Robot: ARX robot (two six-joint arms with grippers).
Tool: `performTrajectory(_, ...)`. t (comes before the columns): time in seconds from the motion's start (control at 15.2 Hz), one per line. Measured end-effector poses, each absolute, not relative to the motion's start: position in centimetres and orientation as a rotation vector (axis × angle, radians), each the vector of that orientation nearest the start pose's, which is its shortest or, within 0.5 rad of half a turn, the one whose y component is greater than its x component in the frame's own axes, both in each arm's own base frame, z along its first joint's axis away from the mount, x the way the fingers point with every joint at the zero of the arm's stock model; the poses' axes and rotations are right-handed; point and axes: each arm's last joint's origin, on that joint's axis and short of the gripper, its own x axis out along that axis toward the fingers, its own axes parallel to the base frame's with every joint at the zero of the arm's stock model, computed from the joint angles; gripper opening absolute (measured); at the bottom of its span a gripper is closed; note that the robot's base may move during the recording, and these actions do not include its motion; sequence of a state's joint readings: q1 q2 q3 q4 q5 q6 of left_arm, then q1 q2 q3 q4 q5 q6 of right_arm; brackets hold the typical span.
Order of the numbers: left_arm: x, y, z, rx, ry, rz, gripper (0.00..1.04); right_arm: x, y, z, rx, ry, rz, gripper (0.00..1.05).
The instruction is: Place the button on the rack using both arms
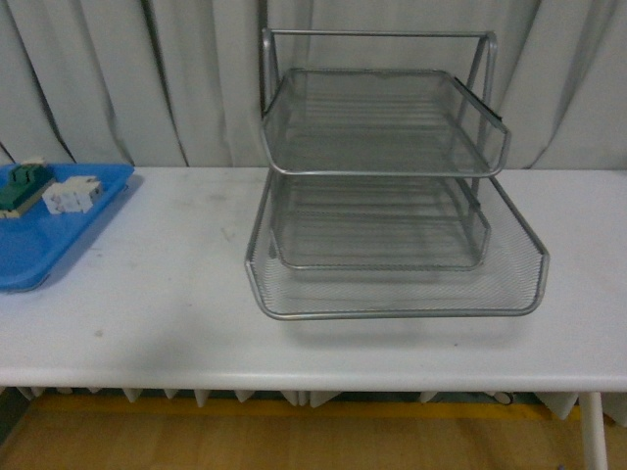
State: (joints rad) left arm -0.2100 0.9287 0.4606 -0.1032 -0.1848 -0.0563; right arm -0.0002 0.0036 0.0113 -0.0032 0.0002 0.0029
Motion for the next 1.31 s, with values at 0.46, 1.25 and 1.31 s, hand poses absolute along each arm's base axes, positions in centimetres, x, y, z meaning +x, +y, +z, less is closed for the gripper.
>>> performTrajectory(0.46, 19.5, -5.1, 20.8, 0.195, 0.426, 0.004, 0.37, 9.7, 0.0, 16.7, 0.003, -0.004, -0.004, 0.98)
performTrajectory(1.25, 37.1, -19.7, 12.4, 0.5, 0.567, -0.389, 0.37, 9.7, 0.0, 16.7, 0.003, -0.004, -0.003, 0.98)
performTrajectory(1.31, 37.5, -19.7, 12.1, 0.485, 0.596, -0.391, 0.44, 9.7, 0.0, 16.7, 0.003, -0.004, -0.003, 0.98)
